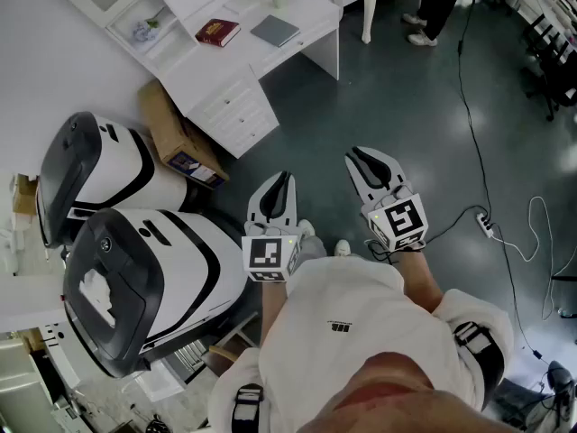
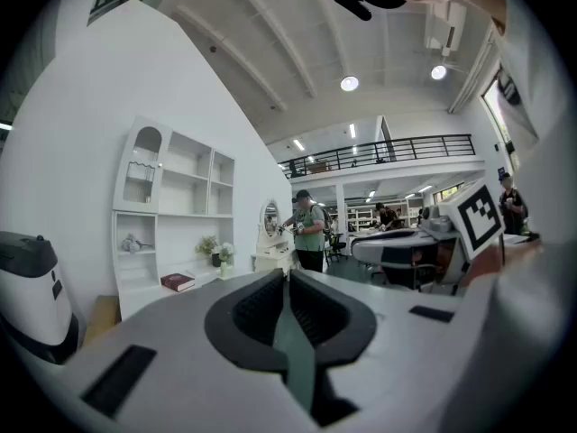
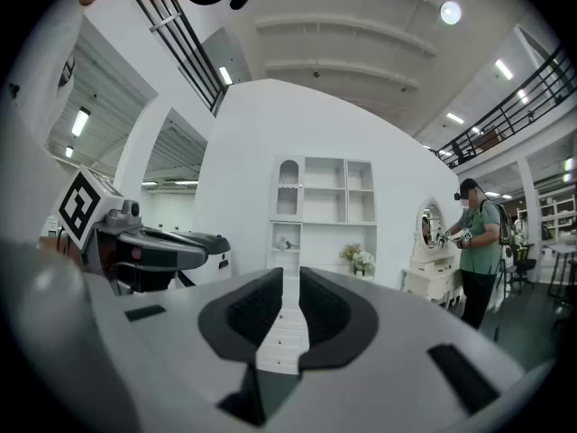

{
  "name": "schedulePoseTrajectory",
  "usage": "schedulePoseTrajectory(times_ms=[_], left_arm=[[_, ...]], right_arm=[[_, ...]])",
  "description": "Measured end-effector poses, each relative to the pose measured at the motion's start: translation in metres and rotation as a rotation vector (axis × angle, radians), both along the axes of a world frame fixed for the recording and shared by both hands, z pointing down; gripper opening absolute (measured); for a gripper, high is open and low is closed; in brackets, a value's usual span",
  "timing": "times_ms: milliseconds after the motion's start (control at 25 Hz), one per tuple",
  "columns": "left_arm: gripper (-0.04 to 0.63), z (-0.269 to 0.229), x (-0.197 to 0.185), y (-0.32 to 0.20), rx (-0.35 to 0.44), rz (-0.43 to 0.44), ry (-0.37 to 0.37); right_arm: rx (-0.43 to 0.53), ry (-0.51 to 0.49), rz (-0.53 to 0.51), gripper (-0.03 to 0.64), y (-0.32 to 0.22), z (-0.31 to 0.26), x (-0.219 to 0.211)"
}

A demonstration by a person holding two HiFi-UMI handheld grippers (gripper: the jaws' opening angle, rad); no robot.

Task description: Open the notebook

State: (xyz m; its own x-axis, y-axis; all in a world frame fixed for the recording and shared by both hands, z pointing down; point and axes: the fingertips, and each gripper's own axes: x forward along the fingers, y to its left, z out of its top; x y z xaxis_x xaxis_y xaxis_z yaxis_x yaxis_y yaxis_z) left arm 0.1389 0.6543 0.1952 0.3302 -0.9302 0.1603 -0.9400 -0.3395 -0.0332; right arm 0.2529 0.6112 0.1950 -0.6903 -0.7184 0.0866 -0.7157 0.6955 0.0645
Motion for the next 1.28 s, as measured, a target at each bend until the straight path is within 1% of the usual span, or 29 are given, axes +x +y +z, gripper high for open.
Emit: schedulePoseTrajectory(times_ms=[120,280,480,960,1280], left_arm=[[0.0,0.005,0.001,-0.002,-0.012,0.006,0.0],[0.0,0.007,-0.001,-0.013,-0.014,0.018,-0.003],[0.0,0.011,-0.014,-0.04,-0.02,0.032,0.001],[0.0,0.013,-0.064,-0.14,-0.023,0.095,0.028],[0.0,0.011,-0.102,-0.192,-0.021,0.14,0.037]], right_arm=[[0.002,-0.005,0.004,0.04,-0.002,0.001,0.0],[0.001,-0.051,0.024,0.051,-0.011,0.0,-0.003],[-0.005,-0.007,0.04,0.051,-0.037,0.006,-0.018],[-0.011,0.019,0.095,0.051,-0.129,0.006,-0.07],[-0.015,0.026,0.125,0.051,-0.177,0.004,-0.109]])
